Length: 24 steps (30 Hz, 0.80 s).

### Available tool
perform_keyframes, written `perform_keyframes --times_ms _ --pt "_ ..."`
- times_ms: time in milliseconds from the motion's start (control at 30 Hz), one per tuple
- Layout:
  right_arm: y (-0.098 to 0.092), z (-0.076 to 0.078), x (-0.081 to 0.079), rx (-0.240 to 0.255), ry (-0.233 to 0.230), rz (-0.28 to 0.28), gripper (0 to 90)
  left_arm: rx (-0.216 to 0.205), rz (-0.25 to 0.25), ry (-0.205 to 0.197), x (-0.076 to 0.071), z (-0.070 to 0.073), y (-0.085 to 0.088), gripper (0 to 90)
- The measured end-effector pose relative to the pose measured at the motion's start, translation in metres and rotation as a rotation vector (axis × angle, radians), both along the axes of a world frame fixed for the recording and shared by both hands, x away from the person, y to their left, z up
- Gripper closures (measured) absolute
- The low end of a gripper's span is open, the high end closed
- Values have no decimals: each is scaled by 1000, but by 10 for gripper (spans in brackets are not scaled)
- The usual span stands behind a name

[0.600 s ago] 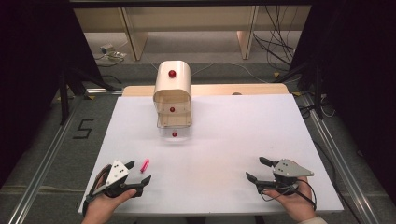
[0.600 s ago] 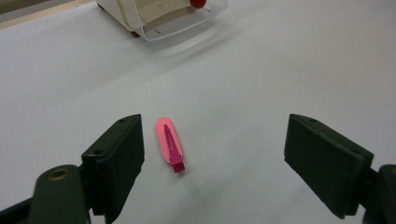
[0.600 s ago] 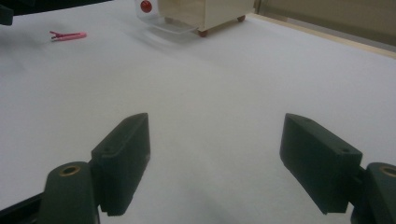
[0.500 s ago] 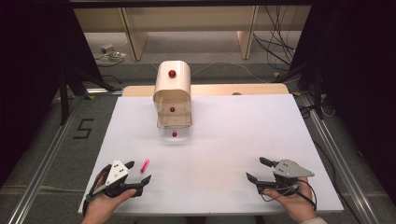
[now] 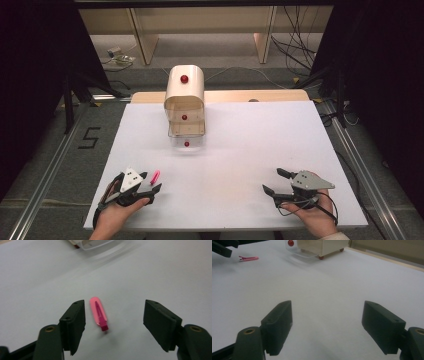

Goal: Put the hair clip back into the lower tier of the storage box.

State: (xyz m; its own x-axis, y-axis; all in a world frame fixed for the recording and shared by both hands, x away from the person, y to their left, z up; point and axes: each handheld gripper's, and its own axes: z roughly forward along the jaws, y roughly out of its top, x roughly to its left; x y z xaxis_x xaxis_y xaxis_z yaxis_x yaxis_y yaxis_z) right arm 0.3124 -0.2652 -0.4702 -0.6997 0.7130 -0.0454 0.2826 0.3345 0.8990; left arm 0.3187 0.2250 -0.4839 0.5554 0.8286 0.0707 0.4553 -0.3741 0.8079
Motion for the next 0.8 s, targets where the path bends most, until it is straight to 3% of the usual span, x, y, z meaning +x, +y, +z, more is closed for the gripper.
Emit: perform_keyframes --times_ms 367,533,800 --pt "3 0 1 -5 0 9 259 -8 49 91 18 -11 1 478" --pt "3 0 1 0 3 7 259 -3 72 126 23 -15 3 592" --pt "2 0 1 -4 3 13 261 -15 68 138 27 -15 5 750"
